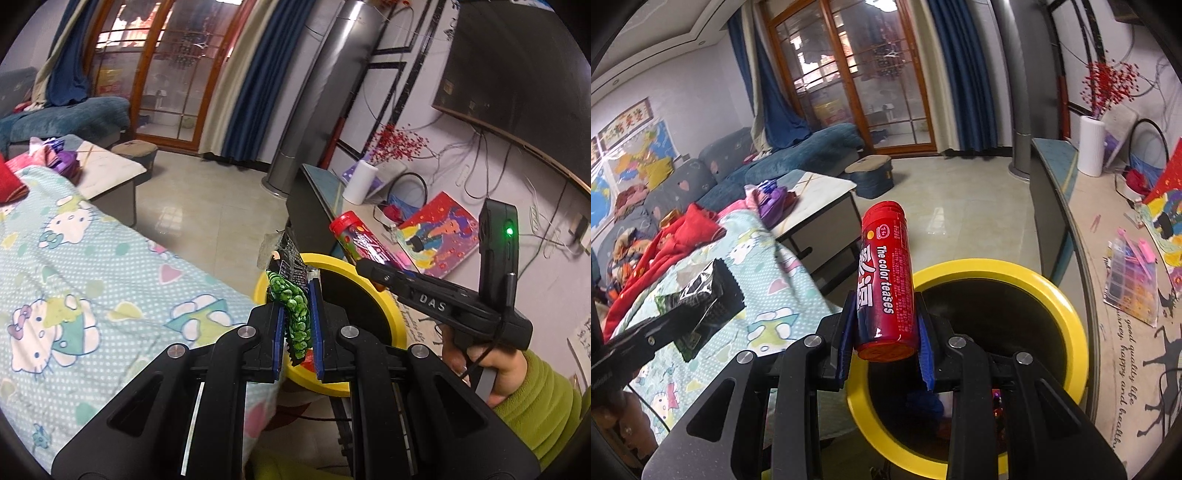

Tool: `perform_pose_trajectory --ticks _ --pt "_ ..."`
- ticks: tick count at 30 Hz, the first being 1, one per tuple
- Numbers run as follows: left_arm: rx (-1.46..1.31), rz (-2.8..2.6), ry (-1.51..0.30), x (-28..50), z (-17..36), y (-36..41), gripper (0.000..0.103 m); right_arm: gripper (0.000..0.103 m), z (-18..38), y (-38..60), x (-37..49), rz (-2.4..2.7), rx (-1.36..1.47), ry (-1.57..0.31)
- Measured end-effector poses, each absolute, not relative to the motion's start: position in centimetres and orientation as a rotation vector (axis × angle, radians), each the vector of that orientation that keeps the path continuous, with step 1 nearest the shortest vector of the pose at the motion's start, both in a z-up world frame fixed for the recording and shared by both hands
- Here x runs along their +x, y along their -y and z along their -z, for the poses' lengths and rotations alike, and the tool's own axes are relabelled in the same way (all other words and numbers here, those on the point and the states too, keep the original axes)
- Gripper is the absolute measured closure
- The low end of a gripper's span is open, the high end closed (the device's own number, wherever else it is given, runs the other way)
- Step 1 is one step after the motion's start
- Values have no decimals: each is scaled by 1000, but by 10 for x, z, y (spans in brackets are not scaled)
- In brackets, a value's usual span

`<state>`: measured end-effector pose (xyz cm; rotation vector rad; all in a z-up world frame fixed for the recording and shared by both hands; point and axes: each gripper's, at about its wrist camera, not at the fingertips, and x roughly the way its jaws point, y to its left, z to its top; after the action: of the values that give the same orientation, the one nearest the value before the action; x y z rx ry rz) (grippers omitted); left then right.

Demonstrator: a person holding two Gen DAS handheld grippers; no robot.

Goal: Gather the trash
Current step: 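Carry the green snack bag and red candy tube over the yellow bin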

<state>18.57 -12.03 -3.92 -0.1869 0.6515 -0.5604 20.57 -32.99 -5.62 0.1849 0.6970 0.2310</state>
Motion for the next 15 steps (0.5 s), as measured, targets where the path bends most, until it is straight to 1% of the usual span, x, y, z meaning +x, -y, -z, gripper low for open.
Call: perform_pose_trajectory --ticks 15 --pt "-101 622 -669 184 46 168 95 75 71 383 197 -110 253 -737"
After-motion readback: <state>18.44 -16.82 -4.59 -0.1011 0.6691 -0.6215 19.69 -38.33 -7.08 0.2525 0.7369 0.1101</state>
